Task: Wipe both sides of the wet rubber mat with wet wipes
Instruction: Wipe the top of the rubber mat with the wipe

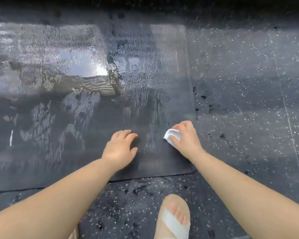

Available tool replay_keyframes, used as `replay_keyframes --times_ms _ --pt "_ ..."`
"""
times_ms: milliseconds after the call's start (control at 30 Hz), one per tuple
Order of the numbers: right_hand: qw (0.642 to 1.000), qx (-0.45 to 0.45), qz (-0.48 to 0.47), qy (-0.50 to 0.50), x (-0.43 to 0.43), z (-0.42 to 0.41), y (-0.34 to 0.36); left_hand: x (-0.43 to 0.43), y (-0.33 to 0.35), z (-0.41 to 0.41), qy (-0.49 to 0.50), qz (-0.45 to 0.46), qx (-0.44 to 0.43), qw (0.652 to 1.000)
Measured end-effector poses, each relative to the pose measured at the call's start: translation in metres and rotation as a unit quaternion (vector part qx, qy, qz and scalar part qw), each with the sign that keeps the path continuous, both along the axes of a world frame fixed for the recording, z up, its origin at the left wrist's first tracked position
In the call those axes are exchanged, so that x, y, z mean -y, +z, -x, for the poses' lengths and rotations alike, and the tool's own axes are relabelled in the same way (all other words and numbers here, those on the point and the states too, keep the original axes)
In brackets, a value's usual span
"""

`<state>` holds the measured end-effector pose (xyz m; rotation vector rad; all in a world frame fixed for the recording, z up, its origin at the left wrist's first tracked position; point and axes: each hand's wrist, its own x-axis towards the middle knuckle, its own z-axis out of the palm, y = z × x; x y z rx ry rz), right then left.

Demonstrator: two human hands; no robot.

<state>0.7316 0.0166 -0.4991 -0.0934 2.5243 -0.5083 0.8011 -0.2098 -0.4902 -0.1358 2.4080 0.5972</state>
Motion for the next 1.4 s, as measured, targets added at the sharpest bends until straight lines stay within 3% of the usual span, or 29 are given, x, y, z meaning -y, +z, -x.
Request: replay_keyframes --times_ms 133,233,333,467,600,700,833,933,1100,1200,1267,1400 --pt "0.968 -0.156 -0.065 0.187 -0.012 -0.022 -0.012 -0.001 -0.016 -0.024 -0.068 0.052 -0.041 0.995" --pt "0.943 -0.254 -0.058 0.207 -0.023 -0.031 -0.018 -0.003 -0.022 -0.035 -0.092 0.069 -0.036 0.993" --pt "0.928 -0.316 0.010 0.196 -0.028 -0.021 -0.020 -0.006 -0.029 -0.041 -0.121 0.112 -0.039 0.985" --pt "0.952 -0.273 0.088 0.108 -0.019 0.016 -0.012 -0.009 -0.037 -0.048 -0.136 0.152 -0.051 0.978" --pt "0.971 -0.212 0.090 0.057 0.001 0.039 -0.016 -0.013 -0.043 -0.054 -0.130 0.171 -0.041 0.976" --pt "0.967 -0.194 0.082 0.145 0.005 0.001 -0.020 -0.015 -0.045 -0.055 -0.126 0.174 -0.039 0.976" --pt "0.928 -0.161 0.148 0.303 -0.017 -0.075 -0.011 -0.013 -0.047 -0.056 -0.129 0.173 -0.035 0.976" --pt "0.907 -0.135 0.144 0.372 -0.021 -0.063 -0.015 -0.012 -0.046 -0.057 -0.132 0.175 -0.032 0.975" --pt "0.932 -0.254 0.055 0.253 0.011 0.051 -0.026 -0.011 -0.043 -0.056 -0.140 0.177 -0.027 0.974" --pt "0.951 -0.267 0.003 0.159 0.021 0.093 -0.028 -0.010 -0.043 -0.056 -0.142 0.174 -0.029 0.974" --pt "0.954 -0.266 0.026 0.134 0.026 0.073 -0.026 -0.010 -0.043 -0.057 -0.140 0.170 -0.032 0.975" --pt "0.937 -0.215 0.143 0.234 0.007 -0.037 -0.022 -0.009 -0.047 -0.059 -0.134 0.161 -0.043 0.977"
